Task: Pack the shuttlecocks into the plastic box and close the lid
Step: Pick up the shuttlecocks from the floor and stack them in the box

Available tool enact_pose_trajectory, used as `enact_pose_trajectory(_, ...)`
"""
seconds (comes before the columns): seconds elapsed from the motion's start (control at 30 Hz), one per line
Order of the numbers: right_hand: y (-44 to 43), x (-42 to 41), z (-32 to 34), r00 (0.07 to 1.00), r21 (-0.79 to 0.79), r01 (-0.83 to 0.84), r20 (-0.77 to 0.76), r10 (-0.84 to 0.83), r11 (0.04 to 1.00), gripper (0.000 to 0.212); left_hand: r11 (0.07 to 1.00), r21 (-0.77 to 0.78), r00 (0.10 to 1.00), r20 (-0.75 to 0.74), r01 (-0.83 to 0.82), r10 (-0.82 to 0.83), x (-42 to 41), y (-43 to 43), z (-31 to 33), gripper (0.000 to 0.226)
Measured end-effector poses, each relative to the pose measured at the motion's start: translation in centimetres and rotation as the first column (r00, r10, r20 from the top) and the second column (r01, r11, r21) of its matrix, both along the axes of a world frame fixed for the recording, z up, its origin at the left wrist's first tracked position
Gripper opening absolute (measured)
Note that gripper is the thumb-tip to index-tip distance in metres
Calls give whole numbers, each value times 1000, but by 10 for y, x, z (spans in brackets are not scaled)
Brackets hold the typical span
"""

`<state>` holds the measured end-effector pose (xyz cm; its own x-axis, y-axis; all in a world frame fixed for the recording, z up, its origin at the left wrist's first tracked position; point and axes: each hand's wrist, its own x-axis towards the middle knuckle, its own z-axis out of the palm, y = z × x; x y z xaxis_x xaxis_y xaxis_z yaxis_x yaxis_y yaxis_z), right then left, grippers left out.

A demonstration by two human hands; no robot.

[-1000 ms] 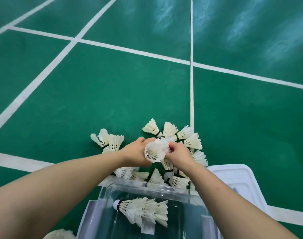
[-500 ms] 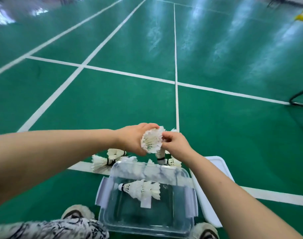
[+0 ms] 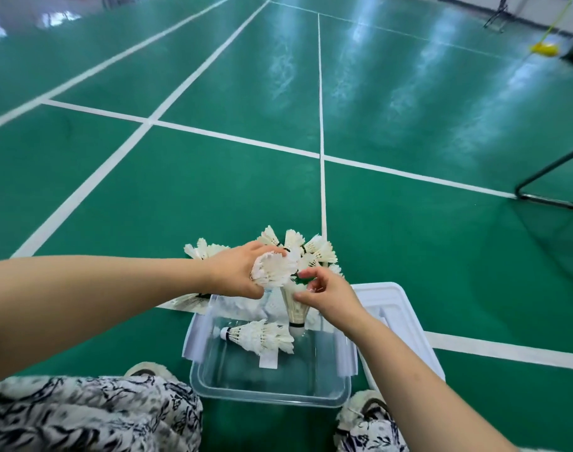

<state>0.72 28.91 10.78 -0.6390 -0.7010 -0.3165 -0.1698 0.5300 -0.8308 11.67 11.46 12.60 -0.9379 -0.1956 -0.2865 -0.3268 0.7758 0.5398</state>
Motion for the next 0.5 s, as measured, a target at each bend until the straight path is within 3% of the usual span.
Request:
enact_pose_trajectory(0.1, 19, -1, -12, 993, 171, 22, -114, -2, 985, 5, 1000, 10, 1000, 21, -18, 18, 6, -5, -5, 76)
enact_pose_trajectory(0.2, 32, 2, -34, 963, 323, 31, -262, 58, 946, 13, 996, 46, 997, 42, -71, 69, 15, -10, -9, 77)
enact_pose_trajectory(0.33, 39, 16, -61, 899, 344, 162, -438, 6, 925, 20, 991, 90, 993, 68, -99, 93, 24, -10, -20, 77)
enact_pose_trajectory(0.5, 43, 19, -84, 813, 534, 111, -534, 232, 838, 26, 991, 102, 991, 113, -86, 74, 29, -13, -38, 80)
